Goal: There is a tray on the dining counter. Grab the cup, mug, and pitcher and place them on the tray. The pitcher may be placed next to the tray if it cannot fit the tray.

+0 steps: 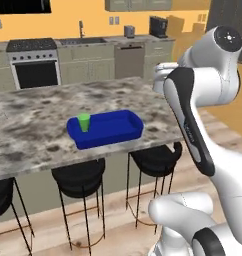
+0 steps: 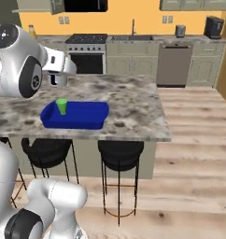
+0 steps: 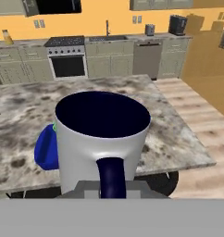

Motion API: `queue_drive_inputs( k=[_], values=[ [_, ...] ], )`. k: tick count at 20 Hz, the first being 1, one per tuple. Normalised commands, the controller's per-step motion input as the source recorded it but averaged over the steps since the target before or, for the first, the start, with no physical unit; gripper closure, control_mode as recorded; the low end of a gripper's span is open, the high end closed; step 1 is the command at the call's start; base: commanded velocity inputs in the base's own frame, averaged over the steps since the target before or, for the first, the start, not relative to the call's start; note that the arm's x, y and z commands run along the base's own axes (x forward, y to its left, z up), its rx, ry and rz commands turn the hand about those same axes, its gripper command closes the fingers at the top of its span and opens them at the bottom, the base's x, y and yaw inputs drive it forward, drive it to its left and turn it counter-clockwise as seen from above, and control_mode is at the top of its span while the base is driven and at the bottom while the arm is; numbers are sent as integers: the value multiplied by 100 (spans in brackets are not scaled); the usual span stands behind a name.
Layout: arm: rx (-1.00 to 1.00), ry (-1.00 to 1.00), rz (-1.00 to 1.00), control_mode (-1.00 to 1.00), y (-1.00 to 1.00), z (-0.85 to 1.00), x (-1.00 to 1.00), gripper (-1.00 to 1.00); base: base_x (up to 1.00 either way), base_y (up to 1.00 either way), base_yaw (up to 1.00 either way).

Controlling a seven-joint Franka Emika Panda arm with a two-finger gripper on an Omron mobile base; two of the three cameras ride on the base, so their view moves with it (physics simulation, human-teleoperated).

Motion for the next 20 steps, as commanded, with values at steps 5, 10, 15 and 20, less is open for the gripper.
queue_drive_inputs(
  k=[5,10,15,20],
  values=[
    [0,0,0,100,0,0,0,100,50,-3,30],
    [0,0,0,100,0,0,0,100,48,0,23],
    [0,0,0,100,0,0,0,100,62,-12,10],
    [0,0,0,100,0,0,0,100,50,-26,0]
  ],
)
